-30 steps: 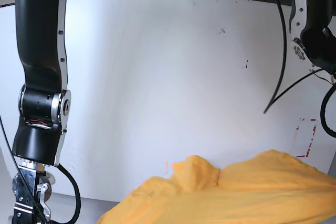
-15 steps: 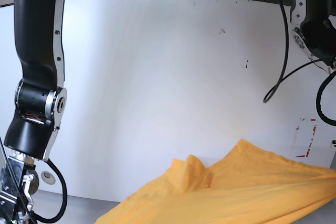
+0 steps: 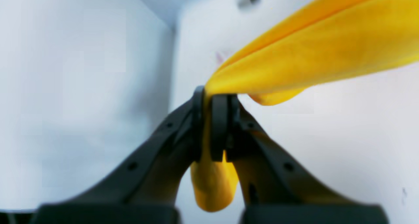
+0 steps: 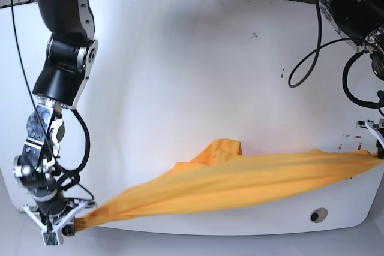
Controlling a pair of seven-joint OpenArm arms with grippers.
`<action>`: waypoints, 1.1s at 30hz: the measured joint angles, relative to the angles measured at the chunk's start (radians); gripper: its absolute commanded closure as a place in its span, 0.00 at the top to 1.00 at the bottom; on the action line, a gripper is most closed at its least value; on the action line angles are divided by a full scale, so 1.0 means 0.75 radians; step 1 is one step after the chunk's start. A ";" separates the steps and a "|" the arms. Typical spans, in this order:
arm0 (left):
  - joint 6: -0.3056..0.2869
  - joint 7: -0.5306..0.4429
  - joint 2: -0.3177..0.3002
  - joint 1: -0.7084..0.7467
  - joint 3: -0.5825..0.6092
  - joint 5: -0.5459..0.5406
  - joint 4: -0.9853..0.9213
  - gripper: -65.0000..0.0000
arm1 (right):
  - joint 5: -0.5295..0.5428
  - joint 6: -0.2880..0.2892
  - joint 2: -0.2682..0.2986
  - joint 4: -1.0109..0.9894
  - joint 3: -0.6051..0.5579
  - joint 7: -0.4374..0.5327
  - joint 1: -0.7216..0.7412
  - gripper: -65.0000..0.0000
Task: Layout the t-shirt on the table in an organized manner, then fold the t-shirt properly
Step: 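Lay the stretched shirt flat on the table, both grippers holding its edge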
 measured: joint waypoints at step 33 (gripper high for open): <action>0.003 -0.286 0.126 0.750 -0.004 0.019 -0.004 0.00 | -0.012 -0.013 -0.191 0.598 0.091 0.017 -1.065 0.00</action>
